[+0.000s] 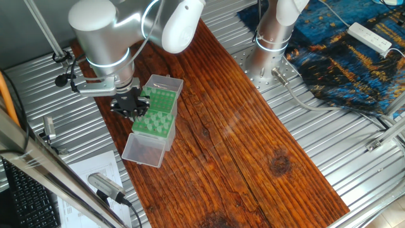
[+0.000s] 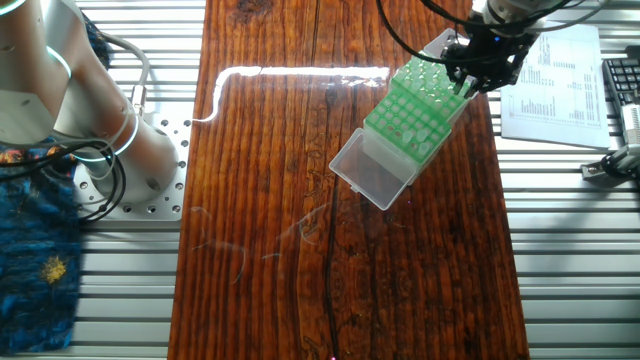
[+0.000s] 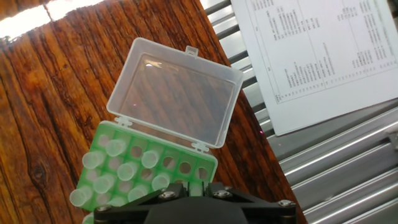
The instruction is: Transfer all large pipette tips from one holder to another
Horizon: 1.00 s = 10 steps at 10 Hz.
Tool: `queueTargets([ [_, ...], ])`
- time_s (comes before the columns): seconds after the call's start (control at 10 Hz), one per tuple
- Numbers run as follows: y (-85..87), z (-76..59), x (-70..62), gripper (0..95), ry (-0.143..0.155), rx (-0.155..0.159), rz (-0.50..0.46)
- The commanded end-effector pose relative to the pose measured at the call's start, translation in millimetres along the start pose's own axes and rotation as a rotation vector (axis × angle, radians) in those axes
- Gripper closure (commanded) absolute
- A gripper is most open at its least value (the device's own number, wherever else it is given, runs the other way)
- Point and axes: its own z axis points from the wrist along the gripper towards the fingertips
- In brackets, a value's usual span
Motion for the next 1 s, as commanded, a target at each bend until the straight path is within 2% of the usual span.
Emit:
queueTargets([
  [0.1,-0.2,0.1,0.1,95.0,0.004,-0.002,0.005],
  [1.0,1.3,-8.3,-0.8,95.0,0.015,-0.007,0.029],
])
